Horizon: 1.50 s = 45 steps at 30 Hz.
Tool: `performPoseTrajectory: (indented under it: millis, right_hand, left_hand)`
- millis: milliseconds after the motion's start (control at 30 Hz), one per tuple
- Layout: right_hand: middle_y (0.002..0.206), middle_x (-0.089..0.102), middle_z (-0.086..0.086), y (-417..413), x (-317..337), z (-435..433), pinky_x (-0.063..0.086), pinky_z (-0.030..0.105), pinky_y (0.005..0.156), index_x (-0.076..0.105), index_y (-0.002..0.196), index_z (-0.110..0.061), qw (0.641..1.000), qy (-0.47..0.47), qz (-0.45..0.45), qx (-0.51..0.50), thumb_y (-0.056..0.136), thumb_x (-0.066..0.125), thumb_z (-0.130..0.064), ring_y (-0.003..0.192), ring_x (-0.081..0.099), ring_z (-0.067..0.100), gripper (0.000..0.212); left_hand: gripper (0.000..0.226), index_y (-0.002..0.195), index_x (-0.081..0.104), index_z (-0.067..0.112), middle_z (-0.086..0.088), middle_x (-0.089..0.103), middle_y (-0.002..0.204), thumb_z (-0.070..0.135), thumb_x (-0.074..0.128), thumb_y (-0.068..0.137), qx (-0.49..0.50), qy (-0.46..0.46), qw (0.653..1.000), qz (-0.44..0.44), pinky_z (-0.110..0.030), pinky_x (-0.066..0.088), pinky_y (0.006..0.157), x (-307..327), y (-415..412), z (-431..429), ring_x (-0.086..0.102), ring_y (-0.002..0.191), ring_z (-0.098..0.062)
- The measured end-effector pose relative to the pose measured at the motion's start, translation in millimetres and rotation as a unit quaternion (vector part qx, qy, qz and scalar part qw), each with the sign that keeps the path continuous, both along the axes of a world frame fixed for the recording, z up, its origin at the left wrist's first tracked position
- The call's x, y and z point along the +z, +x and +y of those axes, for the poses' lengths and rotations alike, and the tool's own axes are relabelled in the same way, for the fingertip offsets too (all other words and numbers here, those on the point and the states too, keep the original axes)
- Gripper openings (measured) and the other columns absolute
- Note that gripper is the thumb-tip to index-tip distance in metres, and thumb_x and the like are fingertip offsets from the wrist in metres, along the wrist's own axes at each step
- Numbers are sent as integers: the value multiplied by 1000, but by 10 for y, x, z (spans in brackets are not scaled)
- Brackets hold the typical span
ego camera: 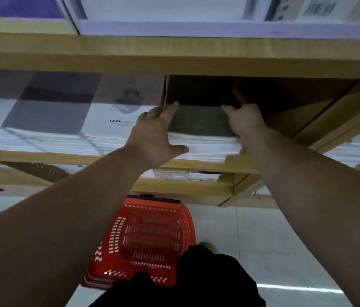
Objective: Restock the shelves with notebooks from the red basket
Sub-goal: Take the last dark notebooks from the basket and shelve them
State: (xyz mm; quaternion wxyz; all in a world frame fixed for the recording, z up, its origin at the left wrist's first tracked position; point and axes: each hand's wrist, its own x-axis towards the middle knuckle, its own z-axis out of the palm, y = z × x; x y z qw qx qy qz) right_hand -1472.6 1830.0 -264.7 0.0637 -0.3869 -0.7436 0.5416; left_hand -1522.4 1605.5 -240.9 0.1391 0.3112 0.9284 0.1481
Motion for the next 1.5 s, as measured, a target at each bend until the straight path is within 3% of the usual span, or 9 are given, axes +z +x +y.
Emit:
performPoseTrajectory:
  millis: [133,300,600,833,1000,1133,1200,1300,1500]
  right_hand:
    - [121,61,-3,129,-4,99,55,30,65,32,155,-41,998,-16,16,54,96,66,-41,96,63,15,68]
    - [124,67,-3,304,-204,51,57,34,91,55,139,-24,995,3,53,81,92,73,-37,112,65,15,52]
    - [123,67,-1,216,-152,51,52,22,82,53,139,-18,993,-32,48,103,96,69,-29,109,65,12,47]
    - [126,62,-5,335,-161,-150,51,34,100,48,141,-26,992,-44,88,74,100,62,-23,118,59,15,43]
    - [122,63,-11,492,-147,-238,51,25,95,49,140,-28,987,-73,130,67,98,64,-14,112,59,4,47]
    - [121,63,-15,576,-113,-302,48,18,92,47,146,-30,988,-50,133,62,98,65,-14,112,57,-1,54]
    - [125,64,-10,600,-79,-334,50,27,100,49,144,-30,989,-44,130,57,97,67,-16,117,59,7,53]
    - [125,65,-8,599,28,-456,51,22,97,51,143,-26,988,-44,141,48,97,67,-16,115,60,6,50]
    - [109,64,-11,147,254,-903,48,11,77,55,129,-16,991,8,120,53,95,70,-23,100,60,-1,38]
  left_hand:
    - [130,160,-4,35,-15,16,166,64,82,66,-2,-82,995,54,-52,15,124,-191,-9,-69,14,153,-34]
    - [116,160,-5,33,-11,17,167,65,72,78,-33,-92,989,107,-56,10,124,-336,-172,-20,11,155,-31]
    - [100,159,0,39,-3,28,165,54,68,88,-58,-81,984,148,-59,13,122,-358,-347,-85,16,155,-24]
    - [105,161,14,28,-12,39,156,56,75,80,35,89,995,-27,-52,34,117,-267,-26,60,37,143,-34]
    - [66,158,30,31,0,54,143,36,56,97,164,290,930,-156,-47,58,91,-166,203,143,63,113,-39]
    - [63,153,40,25,10,68,116,-1,48,96,229,385,873,-190,-15,50,61,-62,273,186,65,73,-1]
    - [66,152,41,18,21,63,98,-12,48,94,252,418,847,-212,-8,48,61,20,308,186,64,74,5]
    - [73,158,29,14,9,64,117,-15,48,93,276,462,801,-264,-4,48,61,126,257,98,63,64,11]
    - [53,140,53,14,11,65,118,-11,52,93,284,488,791,-234,-8,48,90,207,-86,-469,62,108,-5]
